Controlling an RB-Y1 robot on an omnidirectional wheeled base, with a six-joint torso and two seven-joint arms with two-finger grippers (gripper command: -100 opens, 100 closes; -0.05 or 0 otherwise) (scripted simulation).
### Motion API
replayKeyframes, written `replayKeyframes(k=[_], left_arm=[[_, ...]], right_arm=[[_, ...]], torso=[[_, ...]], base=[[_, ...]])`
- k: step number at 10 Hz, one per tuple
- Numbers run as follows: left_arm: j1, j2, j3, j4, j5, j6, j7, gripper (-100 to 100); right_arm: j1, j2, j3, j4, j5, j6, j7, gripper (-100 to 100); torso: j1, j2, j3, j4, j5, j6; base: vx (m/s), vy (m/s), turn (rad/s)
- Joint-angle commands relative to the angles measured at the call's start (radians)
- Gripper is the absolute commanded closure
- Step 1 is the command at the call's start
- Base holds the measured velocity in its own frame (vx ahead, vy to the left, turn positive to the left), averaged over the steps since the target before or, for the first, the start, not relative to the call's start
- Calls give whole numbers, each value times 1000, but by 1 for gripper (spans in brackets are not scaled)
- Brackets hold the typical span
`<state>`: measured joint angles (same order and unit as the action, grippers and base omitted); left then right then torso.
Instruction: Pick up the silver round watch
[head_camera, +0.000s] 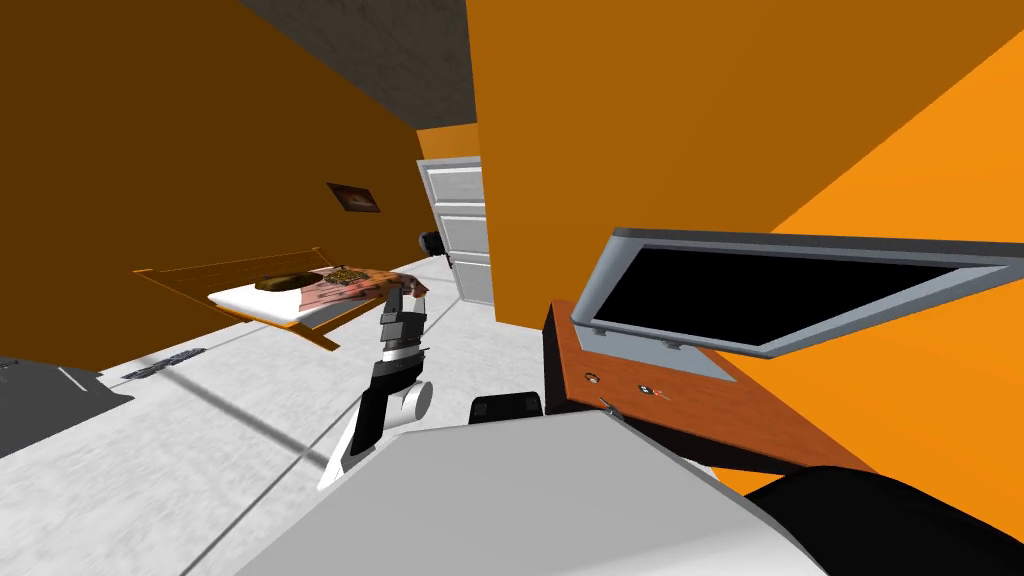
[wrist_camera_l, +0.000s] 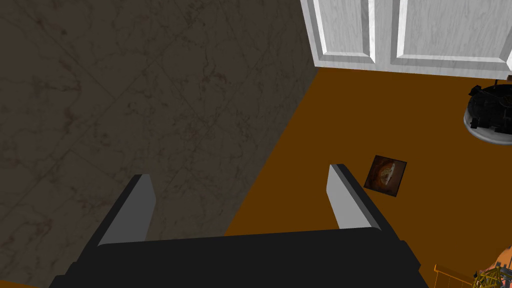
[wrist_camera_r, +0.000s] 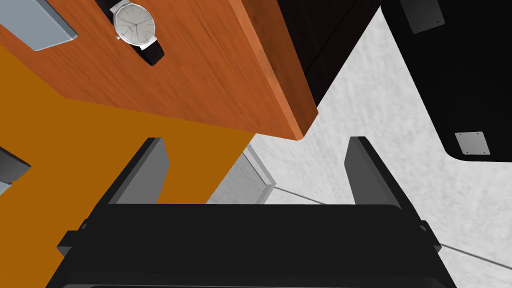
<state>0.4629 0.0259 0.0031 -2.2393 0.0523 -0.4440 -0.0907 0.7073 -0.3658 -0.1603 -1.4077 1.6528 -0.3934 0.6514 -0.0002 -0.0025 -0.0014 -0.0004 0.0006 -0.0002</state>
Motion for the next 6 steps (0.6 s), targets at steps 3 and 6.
replayKeyframes(k=[3, 6], left_arm=[[0, 0, 0, 0, 0, 0, 0, 0], [0, 0, 0, 0, 0, 0, 0, 0]], right_arm=[[-13, -32, -17, 68, 103, -26, 73, -100], [-20, -60, -28, 102, 199, -46, 112, -100]], torso=[[0, 0, 0, 0, 0, 0], [-1, 0, 0, 0, 0, 0]], base=[[59, -9, 138], [55, -24, 136]])
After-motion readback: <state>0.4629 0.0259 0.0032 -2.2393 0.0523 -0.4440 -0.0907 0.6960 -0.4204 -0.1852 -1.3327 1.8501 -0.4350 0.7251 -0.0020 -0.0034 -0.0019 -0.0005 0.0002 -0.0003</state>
